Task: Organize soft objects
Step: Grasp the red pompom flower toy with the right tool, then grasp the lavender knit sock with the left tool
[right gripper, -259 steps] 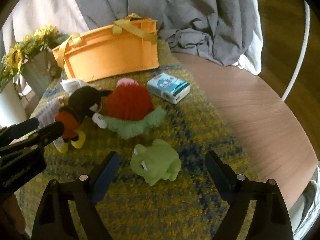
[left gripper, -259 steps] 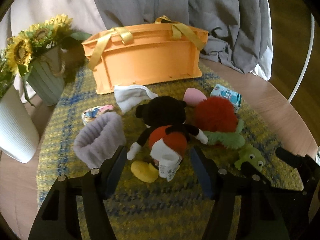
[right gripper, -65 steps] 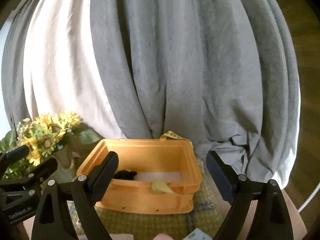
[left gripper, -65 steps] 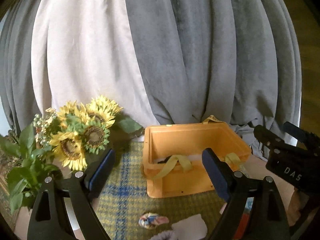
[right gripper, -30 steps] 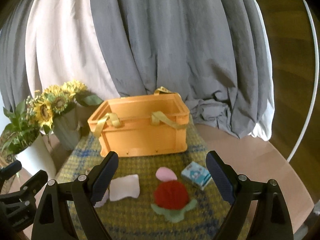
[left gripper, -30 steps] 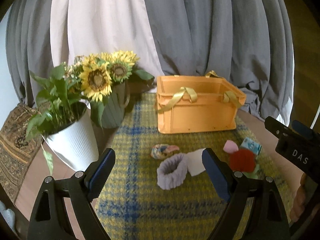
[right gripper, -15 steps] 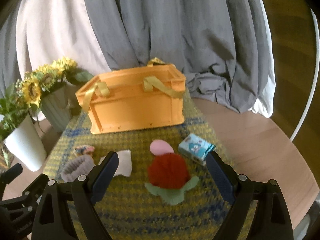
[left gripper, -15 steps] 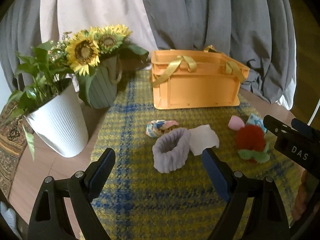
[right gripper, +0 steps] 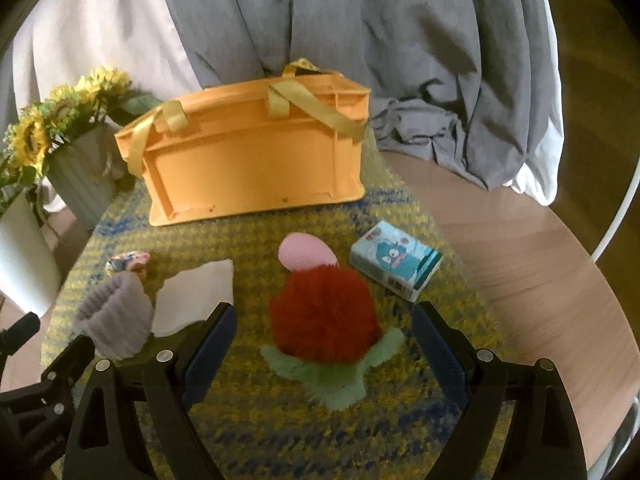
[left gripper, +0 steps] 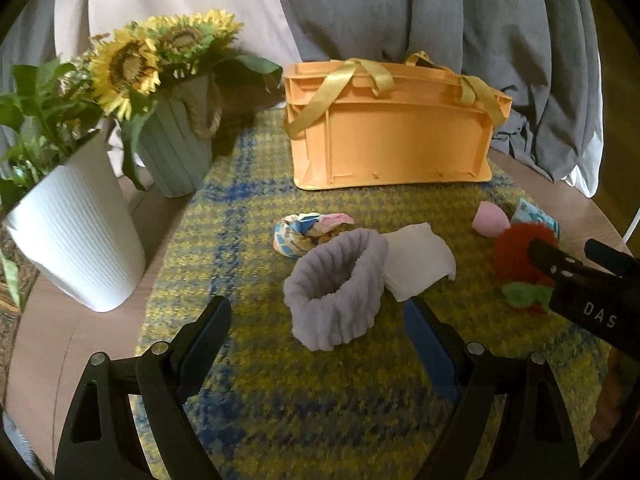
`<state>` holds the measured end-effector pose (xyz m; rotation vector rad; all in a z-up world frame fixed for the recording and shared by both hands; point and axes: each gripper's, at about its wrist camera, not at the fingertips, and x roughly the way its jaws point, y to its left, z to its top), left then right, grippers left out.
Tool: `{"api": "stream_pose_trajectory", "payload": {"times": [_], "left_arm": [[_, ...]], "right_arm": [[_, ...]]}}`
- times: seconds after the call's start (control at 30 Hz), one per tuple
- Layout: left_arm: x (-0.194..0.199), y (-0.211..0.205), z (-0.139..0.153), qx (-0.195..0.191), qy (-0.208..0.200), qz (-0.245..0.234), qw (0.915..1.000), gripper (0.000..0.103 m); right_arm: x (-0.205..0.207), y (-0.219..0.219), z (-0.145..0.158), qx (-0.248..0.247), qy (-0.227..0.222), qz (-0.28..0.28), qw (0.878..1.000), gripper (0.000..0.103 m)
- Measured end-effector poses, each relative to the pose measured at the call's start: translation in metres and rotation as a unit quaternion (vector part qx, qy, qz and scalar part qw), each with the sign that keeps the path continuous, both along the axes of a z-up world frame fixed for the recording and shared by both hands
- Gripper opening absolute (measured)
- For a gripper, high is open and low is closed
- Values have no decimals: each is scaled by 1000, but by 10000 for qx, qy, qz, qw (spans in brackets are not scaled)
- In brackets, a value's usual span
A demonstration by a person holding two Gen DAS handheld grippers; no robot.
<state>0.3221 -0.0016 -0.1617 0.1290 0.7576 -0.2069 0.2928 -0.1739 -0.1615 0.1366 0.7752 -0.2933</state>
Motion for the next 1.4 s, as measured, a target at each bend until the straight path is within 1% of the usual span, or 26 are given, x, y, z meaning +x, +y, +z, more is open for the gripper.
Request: {"api": "stream_pose_trajectory", "payload": {"times": [0.1,0.33,0.4,0.43,0.63,0.7,0.77,0.8,0.83,0.87,0.93,1.07,1.23,1.4], "left_arm": [[8,-3,-6,4,49,-56,10000,85],[21,-5,-21,-149,328,-69,9993,76],[23,-7,-24,-150,363,-72,9992,69],[23,-7,-26,-136,382,-65,9992,67],[26,-8,-28,-110,409,-40,9991,48],[26,-9,-28,-103,418,-32,9991,37],[25,-10,-28,-75,406,-32,9991,33],[24,-11,-27,-56,398,-34,9992,30],[23,-12,-27,-42,398,-42,9992,28],[23,-12,-27,-33,398,-48,9992,27],[21,-14,-27,-33,396,-52,9992,26],[17,-14,-25,-78,419,11,9991,25],[8,-16,-18,-146,424,66,9990,25],[-2,-20,-5,-244,322,94,9991,25]], "right_arm": [[7,-2,-8,29,80,14,10000,90],[20,-4,-21,14,228,59,9997,89],[22,-5,-24,29,254,83,9996,87],[24,-5,-26,23,272,92,9996,86],[32,-6,-34,61,357,171,9992,74],[34,-6,-36,61,381,200,9991,70],[35,-7,-38,52,418,239,9988,62],[35,-7,-39,43,437,243,9987,59],[36,-7,-41,46,515,220,9984,56],[36,-7,-42,67,545,237,9982,51],[35,-8,-43,70,562,271,9980,47],[32,-7,-42,11,509,356,9981,41],[26,-6,-36,-48,405,431,9982,40],[18,-10,-23,-29,277,464,9985,40]]}}
